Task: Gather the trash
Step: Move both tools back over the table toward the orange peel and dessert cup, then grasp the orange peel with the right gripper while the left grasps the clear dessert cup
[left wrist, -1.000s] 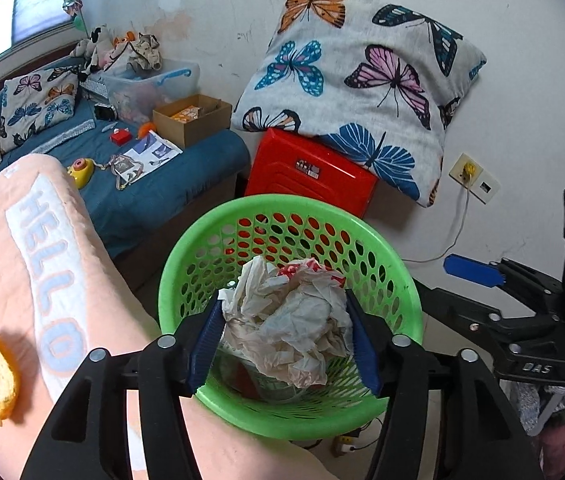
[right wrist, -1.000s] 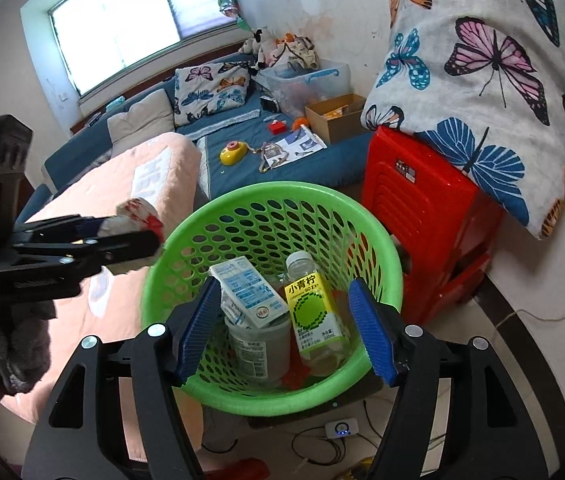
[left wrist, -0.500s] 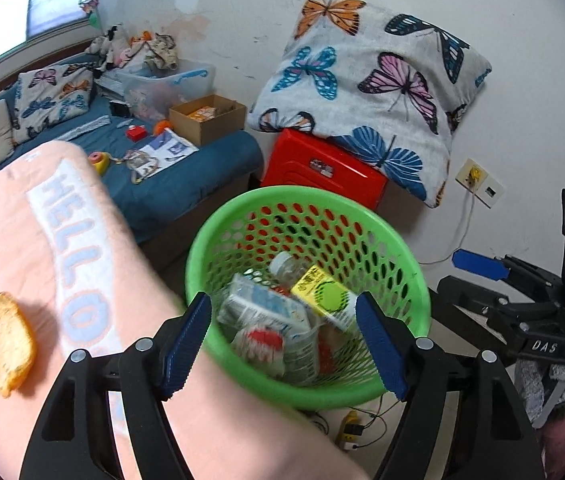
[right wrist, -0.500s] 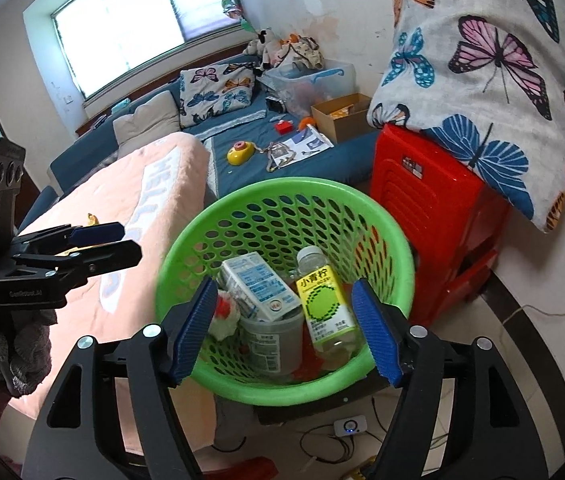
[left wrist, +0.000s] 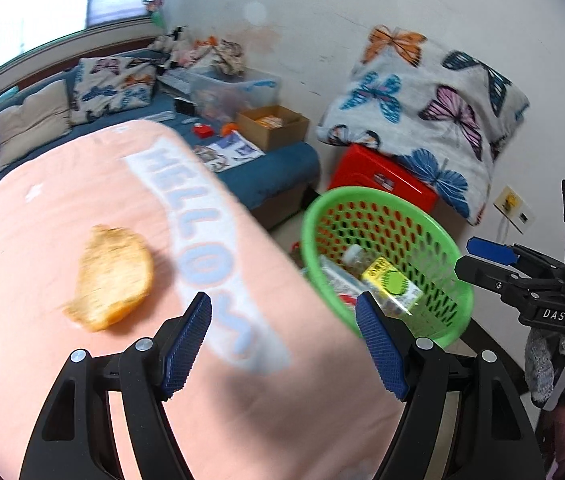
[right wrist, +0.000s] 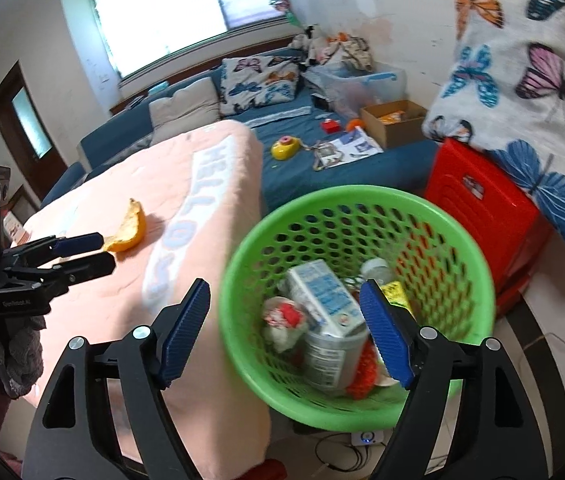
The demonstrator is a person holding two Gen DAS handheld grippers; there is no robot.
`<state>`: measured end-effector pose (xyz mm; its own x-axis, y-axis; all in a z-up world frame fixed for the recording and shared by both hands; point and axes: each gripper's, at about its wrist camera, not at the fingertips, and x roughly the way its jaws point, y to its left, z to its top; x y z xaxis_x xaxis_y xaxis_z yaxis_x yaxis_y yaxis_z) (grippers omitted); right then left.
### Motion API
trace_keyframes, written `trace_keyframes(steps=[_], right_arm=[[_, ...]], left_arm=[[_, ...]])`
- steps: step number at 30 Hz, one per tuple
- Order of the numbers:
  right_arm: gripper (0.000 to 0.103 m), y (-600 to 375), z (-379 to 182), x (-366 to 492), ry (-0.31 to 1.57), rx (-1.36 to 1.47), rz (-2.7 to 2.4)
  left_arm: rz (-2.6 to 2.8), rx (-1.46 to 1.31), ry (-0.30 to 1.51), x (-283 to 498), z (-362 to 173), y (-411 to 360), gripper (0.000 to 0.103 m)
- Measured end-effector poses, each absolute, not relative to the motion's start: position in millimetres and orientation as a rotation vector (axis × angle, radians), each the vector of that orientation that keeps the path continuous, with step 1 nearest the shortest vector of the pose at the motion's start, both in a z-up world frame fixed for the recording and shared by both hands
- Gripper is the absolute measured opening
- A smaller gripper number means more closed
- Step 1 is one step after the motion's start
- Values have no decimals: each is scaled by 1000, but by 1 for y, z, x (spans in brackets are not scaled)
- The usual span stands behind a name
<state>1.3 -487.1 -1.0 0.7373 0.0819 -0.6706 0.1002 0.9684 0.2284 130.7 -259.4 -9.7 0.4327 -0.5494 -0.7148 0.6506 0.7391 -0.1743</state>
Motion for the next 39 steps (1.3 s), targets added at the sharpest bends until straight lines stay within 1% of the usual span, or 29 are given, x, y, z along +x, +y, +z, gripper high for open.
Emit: trace_keyframes(steps=[6, 8, 18, 22, 30, 39], right_arm=[[84, -452, 1, 28, 756, 215, 73], [88, -441, 2, 37, 758, 199, 100], [93, -365, -6, 85, 784, 54, 249], [95, -338, -13, 104, 801, -3, 295], [97, -289, -37, 144, 848, -127, 363], [97, -265, -61, 184, 886, -207, 387]], left_arm=[[-648, 93, 826, 139, -8, -206, 74], [-600, 71, 824, 142, -8, -183, 75], [-401, -35, 846, 154, -18, -86, 76], [-339, -75, 855, 159, -23, -54, 79], [-250, -131, 868, 167, -31, -12, 79], [-200, -151, 895, 183, -41, 7, 81]])
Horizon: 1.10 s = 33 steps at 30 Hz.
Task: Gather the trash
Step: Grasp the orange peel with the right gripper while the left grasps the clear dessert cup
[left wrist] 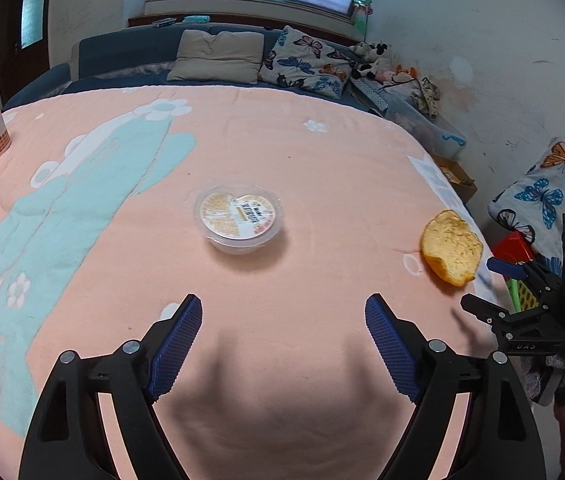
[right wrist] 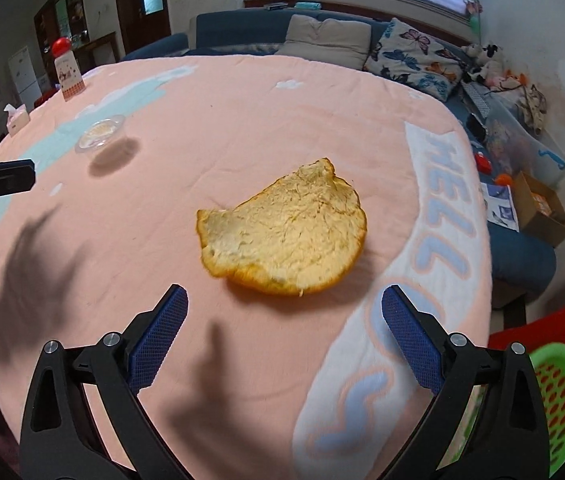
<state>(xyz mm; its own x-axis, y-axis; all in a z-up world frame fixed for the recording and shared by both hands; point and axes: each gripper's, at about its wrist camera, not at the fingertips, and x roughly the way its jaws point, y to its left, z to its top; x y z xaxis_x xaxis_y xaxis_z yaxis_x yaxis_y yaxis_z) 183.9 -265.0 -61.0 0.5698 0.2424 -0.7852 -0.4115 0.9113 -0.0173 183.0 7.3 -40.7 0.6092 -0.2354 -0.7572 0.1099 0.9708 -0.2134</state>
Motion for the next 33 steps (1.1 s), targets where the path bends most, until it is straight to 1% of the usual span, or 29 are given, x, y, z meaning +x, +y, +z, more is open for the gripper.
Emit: trace_keyframes(steps=[1, 7, 15, 19, 22, 23, 24, 26, 27, 29, 30, 32, 33], right_arm=[[97, -264, -63, 187, 890, -212, 389], [97, -257, -70, 207, 905, -244, 396], [97, -248, -74, 220, 907, -259, 413], [94, -248, -78, 223, 913, -234, 418], [89, -249, -79, 222, 910, -209, 431], [86, -250, -78, 222, 907, -205, 434], [85, -250, -78, 222, 904, -199, 439], [83, -251, -76, 221, 893, -192, 438], [82, -252, -76, 221, 891, -186, 438], [78, -253, -74, 221, 889, -172, 441], [77, -255, -73, 221, 887, -164, 445], [70, -253, -70, 219, 882, -152, 449], [69, -255, -68, 218, 878, -138, 452]], left_arm=[[-194, -149, 897, 186, -43, 8, 83], [-156, -130, 913, 209, -51, 15, 87], [-126, -75, 933, 250, -64, 16, 88], [-111, -45, 946, 266, -70, 15, 88], [-109, -18, 951, 272, -75, 13, 88], [-109, -9, 952, 273, -76, 12, 88], [-109, 3, 951, 274, -77, 10, 87], [-119, 24, 950, 275, -79, 7, 80], [-125, 31, 951, 276, -80, 5, 78], [-132, 40, 951, 278, -81, 2, 71], [-134, 44, 951, 278, -82, 1, 70], [-141, 48, 948, 278, -83, -1, 65], [-138, 52, 945, 277, -83, -2, 65]])
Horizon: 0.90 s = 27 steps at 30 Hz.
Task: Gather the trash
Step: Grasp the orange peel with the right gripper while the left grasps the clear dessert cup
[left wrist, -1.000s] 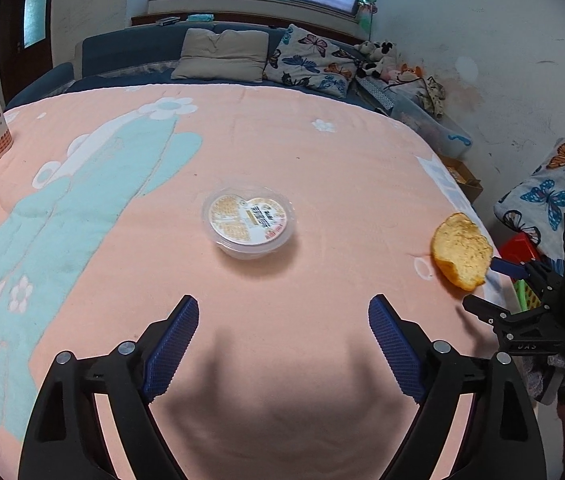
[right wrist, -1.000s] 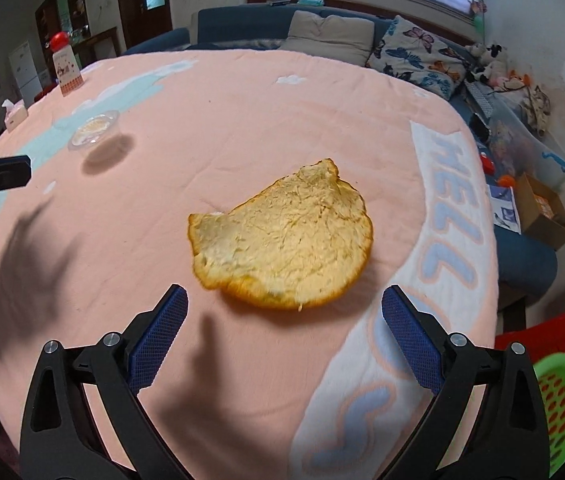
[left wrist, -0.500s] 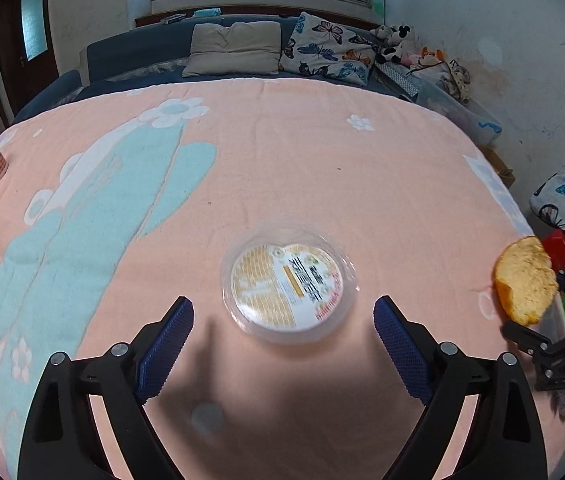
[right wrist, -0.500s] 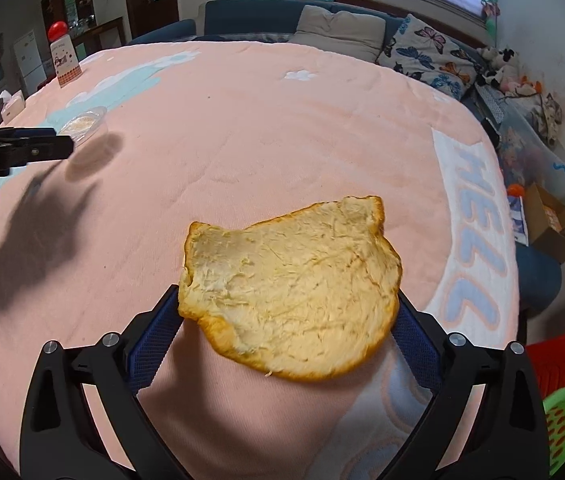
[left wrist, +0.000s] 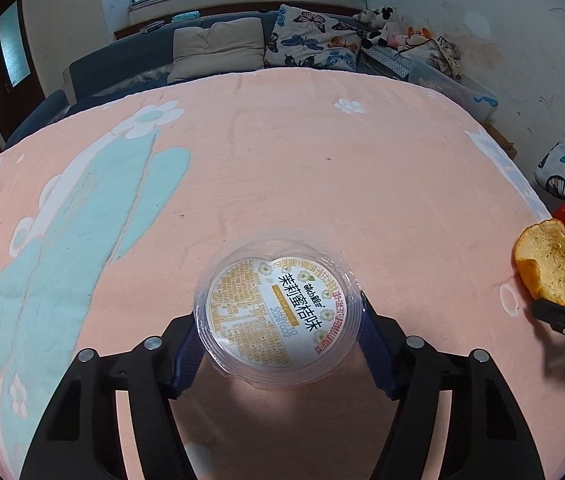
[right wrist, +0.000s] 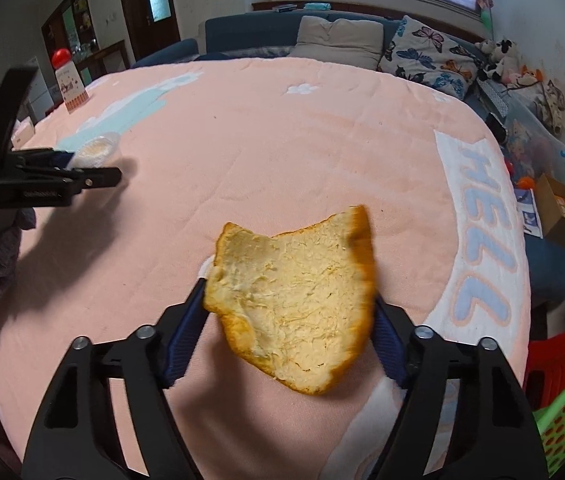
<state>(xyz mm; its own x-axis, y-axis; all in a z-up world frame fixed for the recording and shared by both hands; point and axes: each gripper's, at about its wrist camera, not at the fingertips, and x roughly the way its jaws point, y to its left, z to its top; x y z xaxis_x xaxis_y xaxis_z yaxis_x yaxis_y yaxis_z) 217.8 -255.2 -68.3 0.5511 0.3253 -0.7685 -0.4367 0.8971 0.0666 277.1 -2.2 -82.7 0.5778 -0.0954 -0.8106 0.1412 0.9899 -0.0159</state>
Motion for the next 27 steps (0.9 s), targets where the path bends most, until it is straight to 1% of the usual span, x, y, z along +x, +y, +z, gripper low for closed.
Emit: trace_keyframes(steps=[2, 7, 14, 18, 24, 26, 27], right_arm=[[66, -256, -67, 216, 876, -126, 453], [66, -255, -66, 215, 875, -127, 453], [84, -249, -73, 214, 883, -185, 428], [87, -247, -80, 216, 898, -212, 415], [86, -249, -83, 217, 903, -204, 414], [78, -250, -82, 217, 896, -204, 407], [75, -251, -81, 216, 892, -199, 405]], left_arm=[[-135, 58, 939, 277, -82, -3, 64], [-132, 61, 935, 277, -82, -6, 63], [-131, 44, 937, 276, -82, -5, 63], [-132, 40, 938, 277, -83, -4, 64], [-130, 36, 937, 277, -83, -5, 64], [-131, 39, 934, 277, -83, -7, 63], [-133, 38, 932, 277, -83, -7, 63]])
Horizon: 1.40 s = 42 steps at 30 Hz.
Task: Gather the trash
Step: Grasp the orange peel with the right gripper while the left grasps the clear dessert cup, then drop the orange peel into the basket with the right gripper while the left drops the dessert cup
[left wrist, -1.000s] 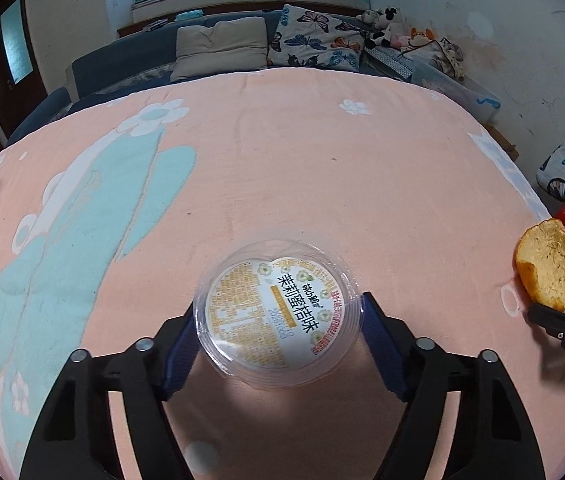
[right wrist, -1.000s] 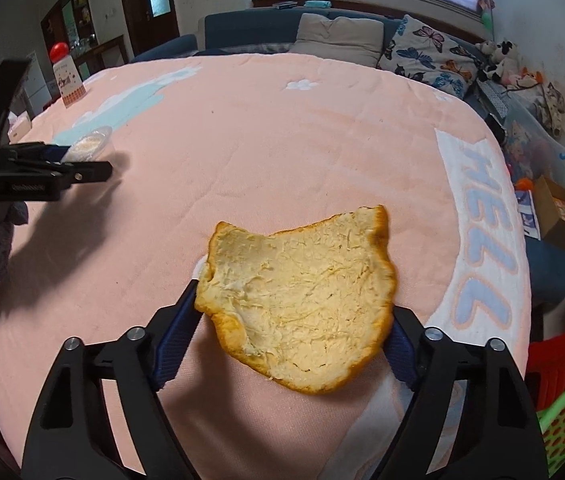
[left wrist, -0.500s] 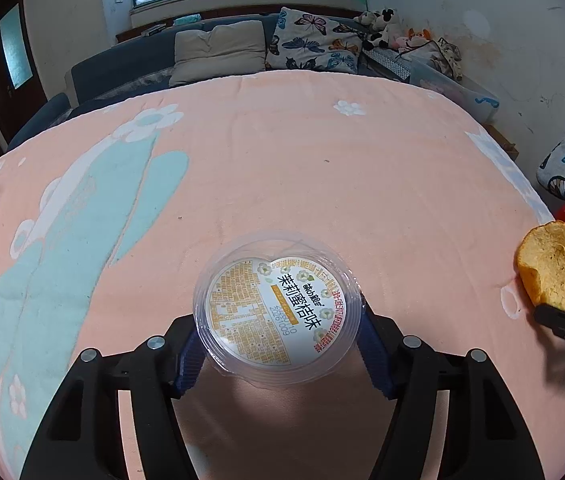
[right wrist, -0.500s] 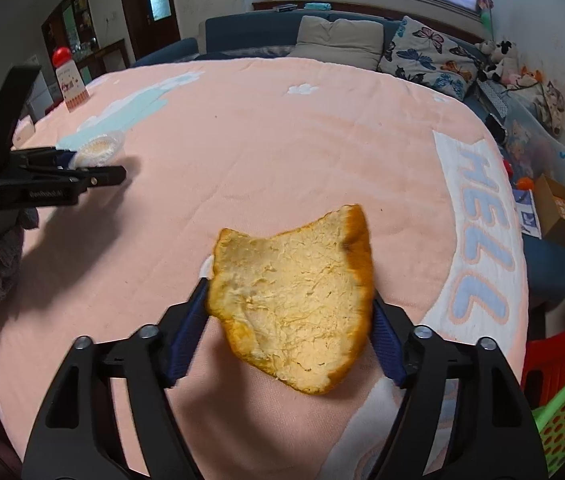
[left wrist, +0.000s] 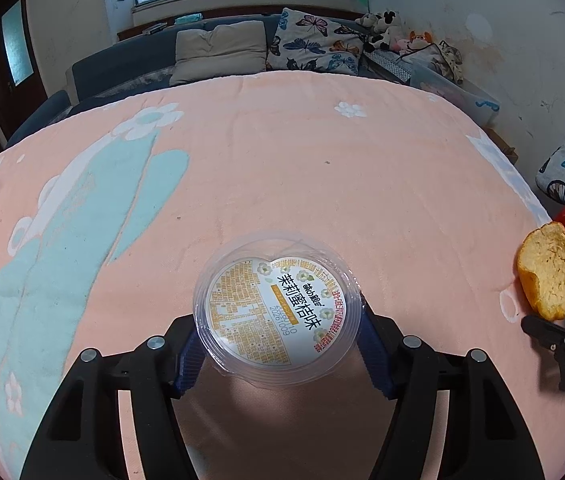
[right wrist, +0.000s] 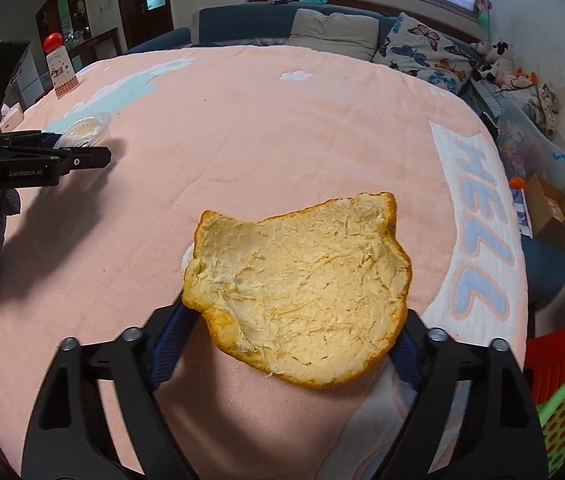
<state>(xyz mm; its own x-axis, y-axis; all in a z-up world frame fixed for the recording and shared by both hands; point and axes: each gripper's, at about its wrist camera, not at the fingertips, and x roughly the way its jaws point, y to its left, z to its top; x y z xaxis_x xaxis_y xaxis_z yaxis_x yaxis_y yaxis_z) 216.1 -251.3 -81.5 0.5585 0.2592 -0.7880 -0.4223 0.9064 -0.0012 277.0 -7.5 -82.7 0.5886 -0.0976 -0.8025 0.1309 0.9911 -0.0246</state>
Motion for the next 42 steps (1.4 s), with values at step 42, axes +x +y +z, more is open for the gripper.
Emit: trace_keyframes(steps=[42], right_arm=[[54, -422, -26, 76, 837, 61, 55]], left_arm=[[-534, 124, 784, 178, -6, -171, 60]])
